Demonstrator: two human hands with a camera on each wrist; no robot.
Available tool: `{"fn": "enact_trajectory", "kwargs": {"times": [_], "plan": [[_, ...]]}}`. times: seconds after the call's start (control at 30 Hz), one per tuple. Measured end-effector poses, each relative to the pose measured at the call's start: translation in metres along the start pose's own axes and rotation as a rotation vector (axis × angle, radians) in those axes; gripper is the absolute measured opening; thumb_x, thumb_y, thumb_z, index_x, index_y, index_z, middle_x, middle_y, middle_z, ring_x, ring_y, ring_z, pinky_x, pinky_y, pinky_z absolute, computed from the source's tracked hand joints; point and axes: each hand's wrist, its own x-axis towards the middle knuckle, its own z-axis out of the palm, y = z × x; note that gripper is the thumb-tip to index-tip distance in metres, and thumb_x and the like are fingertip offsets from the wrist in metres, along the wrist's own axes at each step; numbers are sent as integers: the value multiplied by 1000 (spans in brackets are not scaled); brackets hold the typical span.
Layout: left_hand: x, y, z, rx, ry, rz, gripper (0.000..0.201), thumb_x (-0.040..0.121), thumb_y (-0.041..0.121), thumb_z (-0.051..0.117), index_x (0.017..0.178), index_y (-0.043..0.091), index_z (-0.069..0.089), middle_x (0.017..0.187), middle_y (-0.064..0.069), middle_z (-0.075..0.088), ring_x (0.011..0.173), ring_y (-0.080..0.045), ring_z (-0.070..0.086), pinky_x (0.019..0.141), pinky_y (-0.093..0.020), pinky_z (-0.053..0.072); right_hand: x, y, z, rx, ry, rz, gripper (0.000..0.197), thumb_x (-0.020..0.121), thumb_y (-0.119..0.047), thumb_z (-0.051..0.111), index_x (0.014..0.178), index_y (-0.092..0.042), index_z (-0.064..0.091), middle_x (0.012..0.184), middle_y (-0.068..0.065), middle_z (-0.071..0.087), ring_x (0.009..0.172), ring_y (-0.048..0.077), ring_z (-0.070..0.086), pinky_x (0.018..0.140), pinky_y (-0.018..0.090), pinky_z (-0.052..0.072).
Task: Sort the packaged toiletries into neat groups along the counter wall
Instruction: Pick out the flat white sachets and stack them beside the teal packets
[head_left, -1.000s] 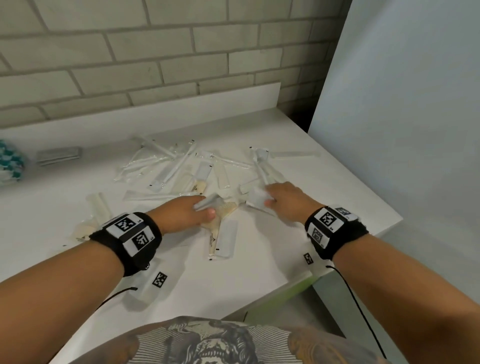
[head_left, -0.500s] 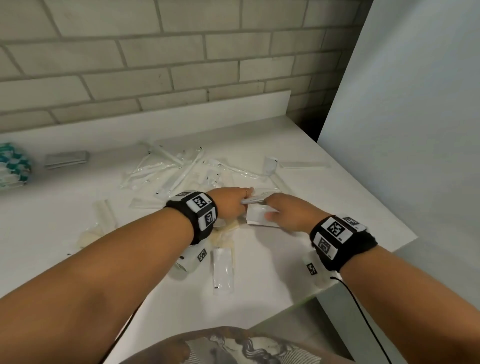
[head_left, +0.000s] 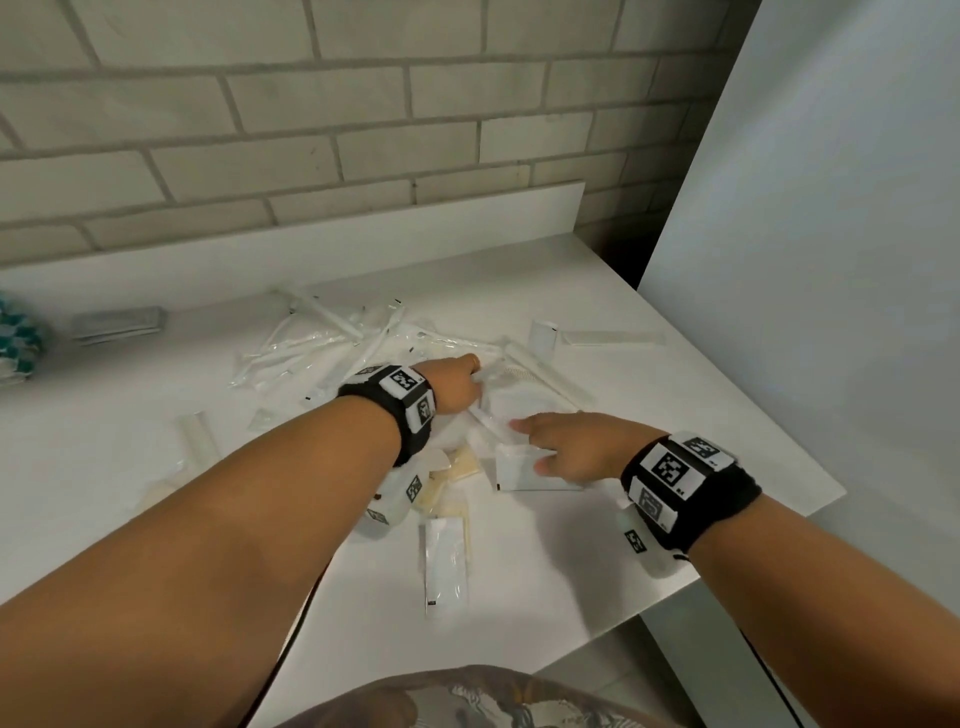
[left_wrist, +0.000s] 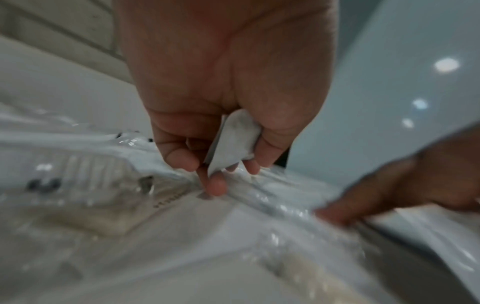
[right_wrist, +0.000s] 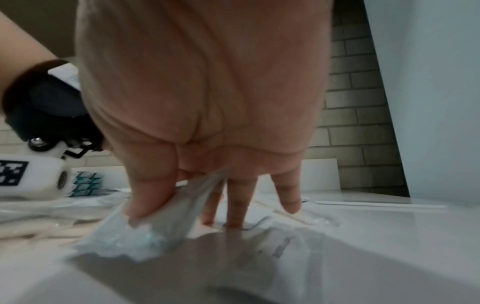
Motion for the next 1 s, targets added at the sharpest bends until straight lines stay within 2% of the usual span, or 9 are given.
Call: {"fn": "enact_trajectory", "kwargs": {"times": [0.1, 0.2, 0.3, 0.43, 0.57, 0.7, 0.77, 0.87, 1.0], "plan": [[-11, -12, -5, -243, 174, -42, 44, 101, 38, 37, 137, 11, 39, 123, -8, 58, 96, -21, 55, 81, -32, 42, 3, 7, -9, 240, 163, 16, 48, 95, -35, 54, 140, -23, 45, 142, -9, 40, 122, 15, 50, 98, 28, 40], [-24, -29, -2, -595, 229, -70, 43, 97, 44, 45, 130, 17, 43, 113, -2, 62, 90, -15, 62, 77, -33, 51, 16, 5, -17, 293, 292, 124, 39, 94, -34, 55, 128, -14, 51, 128, 0, 40, 97, 21, 56, 78, 31, 48], [-40, -40, 2, -870, 237, -106, 47, 94, 36, 54, 136, 16, 45, 114, -1, 64, 92, -15, 64, 79, -33, 56, 34, -5, -13, 17, 280, 176, 50, 86, -34, 64, 130, -18, 48, 127, 7, 41, 112, 28, 48, 92, 37, 44], [-63, -45, 7, -976, 277, -117, 29, 95, 27, 55, 122, 17, 55, 110, -5, 68, 93, -20, 64, 80, -36, 56, 49, -16, -18, 80, 232, 296, 68, 78, -25, 75, 133, -16, 38, 121, 9, 55, 109, 29, 55, 95, 42, 47], [-79, -53, 14, -1078, 303, -147, 23, 92, 15, 57, 115, 12, 58, 109, -15, 69, 88, -22, 65, 80, -39, 57, 53, -23, -29, -18, 286, 365, 40, 85, -23, 59, 124, -14, 54, 120, 6, 60, 107, 27, 58, 94, 39, 45], [-100, -55, 16, -1138, 345, -72, 30, 97, 28, 54, 122, 11, 56, 111, -12, 68, 97, -22, 67, 82, -35, 59, 29, -51, -57, 463, 547, 125, 40, 92, -25, 59, 129, -13, 50, 116, 3, 60, 100, 22, 59, 74, 27, 43], [-113, -53, 13, -1199, 386, 16, 41, 100, 39, 44, 131, 13, 53, 115, -8, 67, 104, -23, 66, 84, -36, 58, 12, -78, -65, 834, 525, -117, 39, 88, -22, 66, 124, -17, 52, 106, -3, 64, 91, 15, 60, 66, 23, 41], [-132, -49, 6, -1404, 375, 172, 47, 99, 47, 38, 133, 19, 53, 121, -9, 66, 110, -26, 65, 88, -45, 56, 8, -120, -60, 973, 541, -247, 36, 83, -22, 74, 112, -17, 55, 100, 0, 67, 82, 14, 63, 64, 23, 43], [-156, -55, 1, -1367, 414, 251, 32, 95, 19, 58, 126, 11, 58, 114, -19, 67, 106, -34, 66, 89, -47, 55, 14, -154, -51, 963, 682, -184, 32, 79, -30, 77, 98, -17, 54, 88, 4, 69, 64, 11, 65, 58, 25, 51]]}}
